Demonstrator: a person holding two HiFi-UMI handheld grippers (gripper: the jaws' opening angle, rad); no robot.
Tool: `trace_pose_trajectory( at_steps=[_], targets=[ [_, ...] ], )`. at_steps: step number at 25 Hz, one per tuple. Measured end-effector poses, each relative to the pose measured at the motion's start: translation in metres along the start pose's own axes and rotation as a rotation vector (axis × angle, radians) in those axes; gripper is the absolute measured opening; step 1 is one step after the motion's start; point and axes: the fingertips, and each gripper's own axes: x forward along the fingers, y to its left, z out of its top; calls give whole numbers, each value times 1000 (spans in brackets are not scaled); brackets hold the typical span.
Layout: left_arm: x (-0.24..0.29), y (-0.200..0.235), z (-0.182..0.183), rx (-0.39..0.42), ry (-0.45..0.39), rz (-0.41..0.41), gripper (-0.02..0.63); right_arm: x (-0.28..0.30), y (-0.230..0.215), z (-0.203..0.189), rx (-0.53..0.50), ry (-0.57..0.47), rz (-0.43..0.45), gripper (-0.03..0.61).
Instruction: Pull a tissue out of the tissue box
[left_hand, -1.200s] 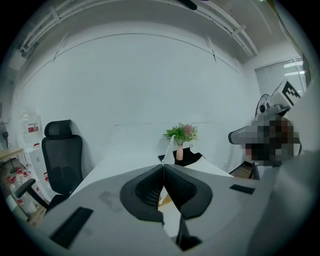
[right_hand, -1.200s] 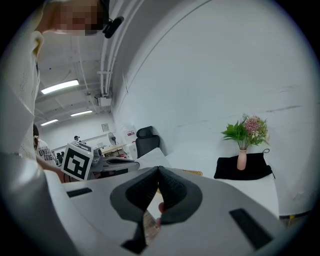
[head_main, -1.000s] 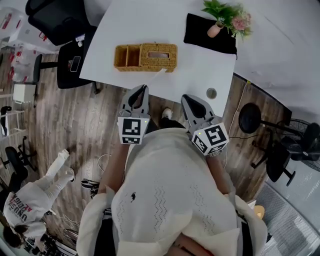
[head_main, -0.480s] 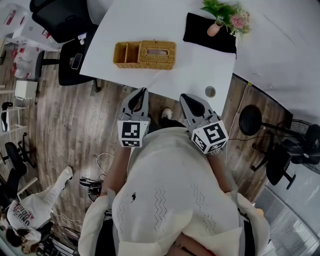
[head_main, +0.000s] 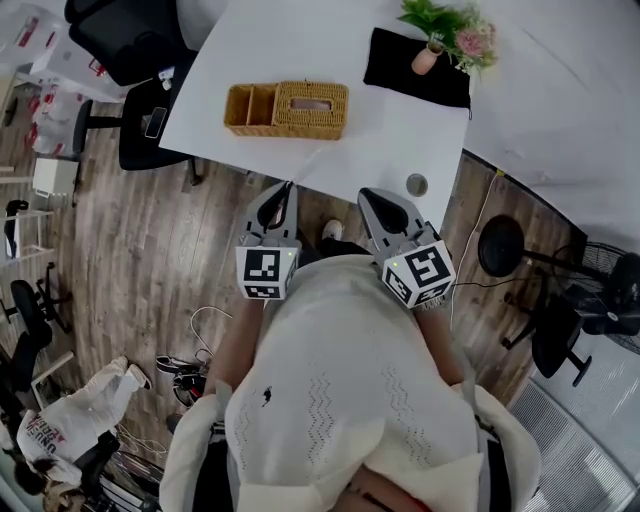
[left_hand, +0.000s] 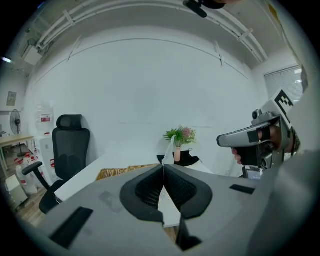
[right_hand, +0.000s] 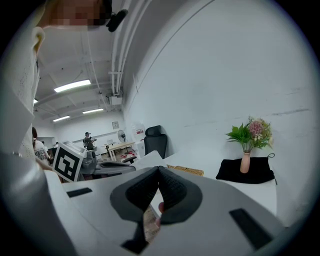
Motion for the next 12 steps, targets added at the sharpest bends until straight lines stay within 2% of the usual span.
trace_pose_trajectory(
  at_steps=[12],
  targets=[
    [3, 2, 41, 10, -70, 22, 12, -4, -16, 25, -22, -52, -13, 2]
  ],
)
